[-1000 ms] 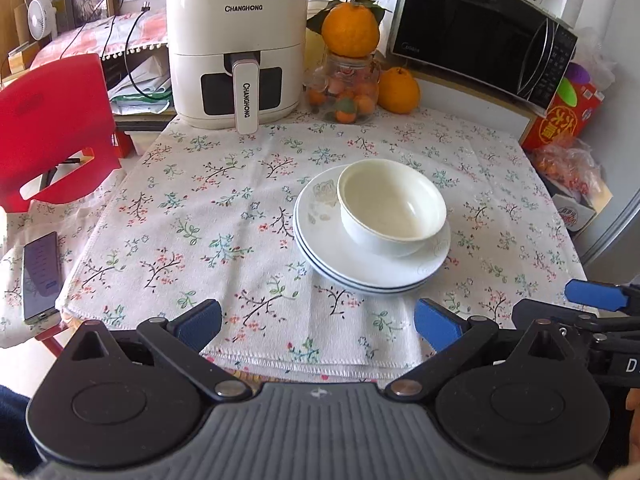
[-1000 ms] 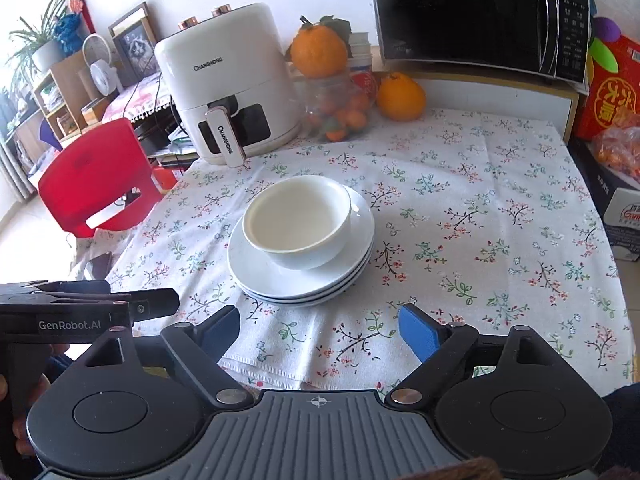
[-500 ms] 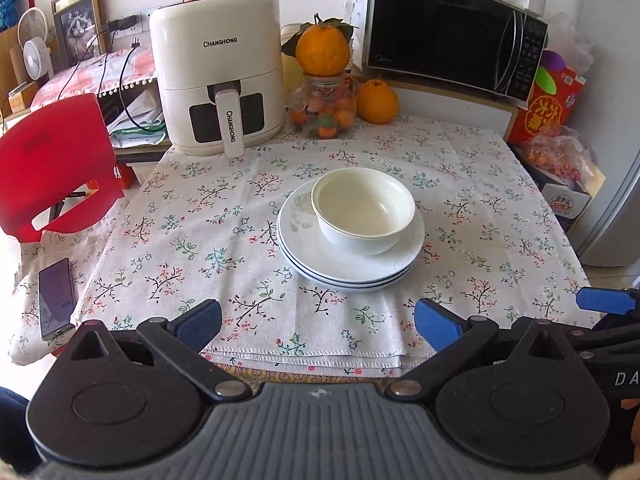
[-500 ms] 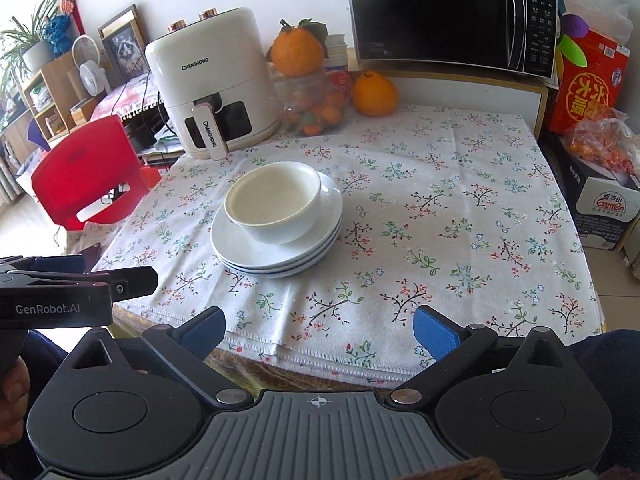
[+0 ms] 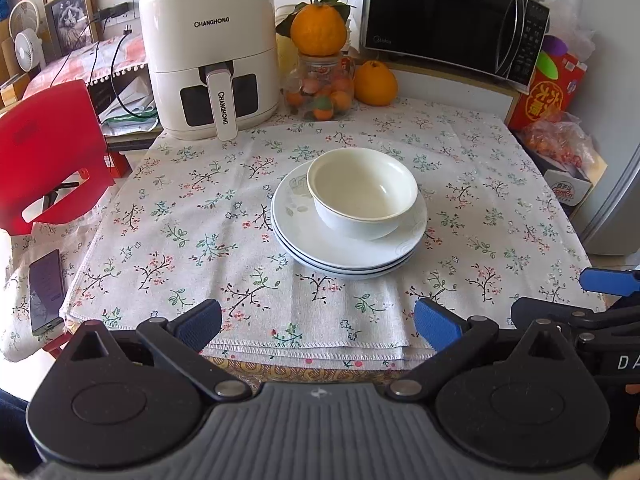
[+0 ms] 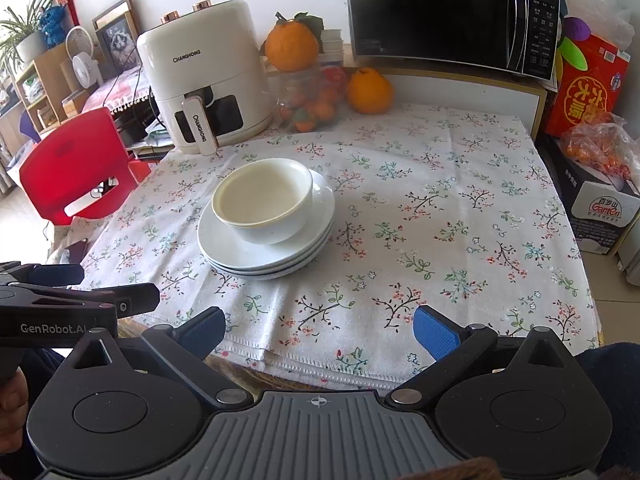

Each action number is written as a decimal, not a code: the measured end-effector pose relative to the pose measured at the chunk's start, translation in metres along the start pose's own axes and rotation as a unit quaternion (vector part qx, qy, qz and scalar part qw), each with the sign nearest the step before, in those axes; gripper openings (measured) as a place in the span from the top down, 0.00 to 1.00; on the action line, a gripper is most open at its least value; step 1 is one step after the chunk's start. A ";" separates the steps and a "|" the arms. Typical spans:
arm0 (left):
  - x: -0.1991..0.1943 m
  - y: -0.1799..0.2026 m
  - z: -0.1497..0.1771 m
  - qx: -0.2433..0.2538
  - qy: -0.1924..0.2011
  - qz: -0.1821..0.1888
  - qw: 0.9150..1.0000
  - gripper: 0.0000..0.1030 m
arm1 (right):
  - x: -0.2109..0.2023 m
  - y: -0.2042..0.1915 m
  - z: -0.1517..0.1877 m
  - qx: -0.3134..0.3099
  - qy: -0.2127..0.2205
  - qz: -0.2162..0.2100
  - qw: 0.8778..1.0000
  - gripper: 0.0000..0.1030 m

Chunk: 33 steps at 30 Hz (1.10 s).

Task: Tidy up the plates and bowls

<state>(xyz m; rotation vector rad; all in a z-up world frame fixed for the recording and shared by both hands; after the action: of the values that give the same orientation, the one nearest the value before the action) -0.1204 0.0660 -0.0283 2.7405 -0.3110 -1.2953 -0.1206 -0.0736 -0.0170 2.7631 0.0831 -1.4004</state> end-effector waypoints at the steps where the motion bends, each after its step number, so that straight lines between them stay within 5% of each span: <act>1: 0.000 0.000 0.000 0.001 -0.001 0.000 1.000 0.00 | 0.000 0.000 0.000 -0.001 0.000 0.000 1.000 0.02; 33: 0.009 0.002 -0.004 0.010 -0.006 0.012 1.000 0.00 | 0.006 -0.003 -0.002 0.002 -0.002 -0.002 1.000 0.01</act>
<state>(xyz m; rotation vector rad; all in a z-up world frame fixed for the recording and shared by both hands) -0.1123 0.0617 -0.0319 2.7369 -0.3593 -1.3116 -0.1159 -0.0706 -0.0212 2.7649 0.0855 -1.4073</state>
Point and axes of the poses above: each gripper's, at about its wrist camera, not at the fingertips, and x roughly the way its jaws point, y to its right, z to its underside, the point moved 2 cm from there along x, roughly the way its jaws point, and after that the axes turned 10 degrees about z, right-handed, at the moved point
